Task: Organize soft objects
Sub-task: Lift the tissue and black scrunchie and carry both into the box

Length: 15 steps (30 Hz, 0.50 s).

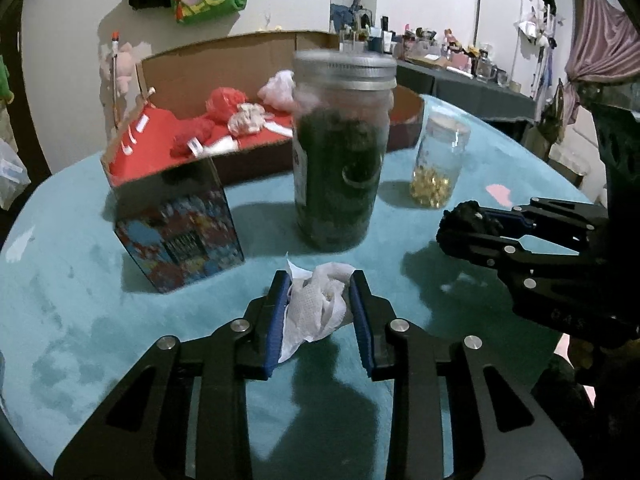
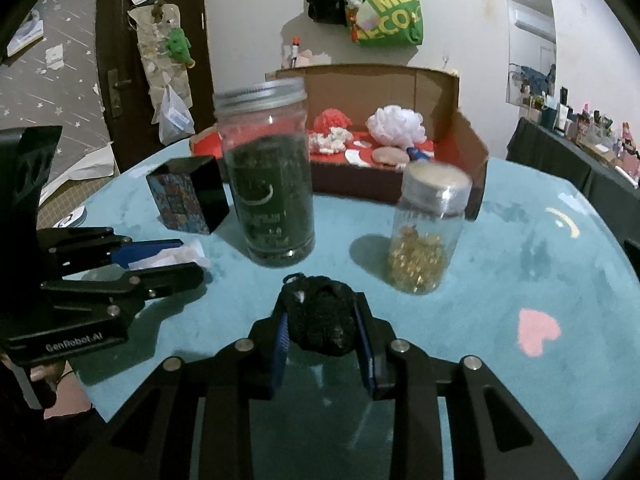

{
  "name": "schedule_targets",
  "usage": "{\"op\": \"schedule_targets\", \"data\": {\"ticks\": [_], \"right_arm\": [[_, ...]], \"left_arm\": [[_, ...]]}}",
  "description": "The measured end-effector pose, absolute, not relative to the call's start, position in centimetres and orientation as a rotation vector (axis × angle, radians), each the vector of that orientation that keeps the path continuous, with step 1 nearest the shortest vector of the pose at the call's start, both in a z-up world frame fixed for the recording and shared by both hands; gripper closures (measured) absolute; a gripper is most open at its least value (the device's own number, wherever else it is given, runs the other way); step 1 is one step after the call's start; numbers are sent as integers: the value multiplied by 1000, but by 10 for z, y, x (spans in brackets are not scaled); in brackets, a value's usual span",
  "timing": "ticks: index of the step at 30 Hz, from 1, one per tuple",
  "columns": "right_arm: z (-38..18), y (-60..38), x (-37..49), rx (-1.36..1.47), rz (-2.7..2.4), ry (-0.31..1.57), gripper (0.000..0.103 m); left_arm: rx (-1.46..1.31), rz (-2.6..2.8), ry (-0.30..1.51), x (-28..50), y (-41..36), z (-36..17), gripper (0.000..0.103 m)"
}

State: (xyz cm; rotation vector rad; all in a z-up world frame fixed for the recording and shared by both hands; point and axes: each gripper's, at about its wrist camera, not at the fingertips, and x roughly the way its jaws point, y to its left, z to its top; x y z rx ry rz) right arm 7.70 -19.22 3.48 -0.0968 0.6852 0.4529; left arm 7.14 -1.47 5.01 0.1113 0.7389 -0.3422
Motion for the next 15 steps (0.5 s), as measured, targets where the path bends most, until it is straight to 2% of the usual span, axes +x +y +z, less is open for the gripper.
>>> {"op": "schedule_targets", "data": {"ticks": [15], "right_arm": [[75, -180, 106, -254, 443, 676, 71]], "left_arm": [[232, -360, 791, 103, -15, 88, 75]]}}
